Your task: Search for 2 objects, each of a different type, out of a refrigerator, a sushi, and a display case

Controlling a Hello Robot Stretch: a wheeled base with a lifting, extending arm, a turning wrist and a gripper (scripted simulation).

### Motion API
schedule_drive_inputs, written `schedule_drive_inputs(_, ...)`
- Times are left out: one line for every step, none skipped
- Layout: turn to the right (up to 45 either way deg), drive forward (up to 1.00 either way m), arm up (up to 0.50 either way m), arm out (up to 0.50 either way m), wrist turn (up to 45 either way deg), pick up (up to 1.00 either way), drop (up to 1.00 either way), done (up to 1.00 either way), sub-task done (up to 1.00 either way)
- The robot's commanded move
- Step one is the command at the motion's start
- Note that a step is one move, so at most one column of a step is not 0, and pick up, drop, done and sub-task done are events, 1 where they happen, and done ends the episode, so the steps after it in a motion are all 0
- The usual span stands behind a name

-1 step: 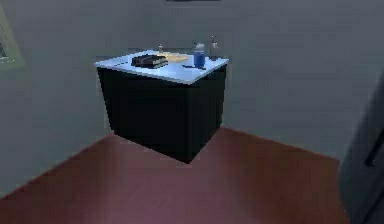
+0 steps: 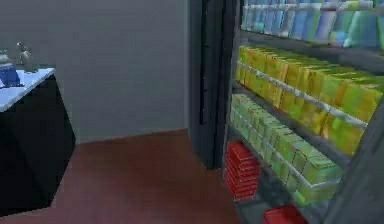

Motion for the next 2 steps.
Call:
schedule_drive_inputs(45.0,0.00,0.00,0.00,0.0,0.00,0.00,0.00,0.00)
schedule_drive_inputs(45.0,0.00,0.00,0.00,0.0,0.00,0.00,0.00,0.00)
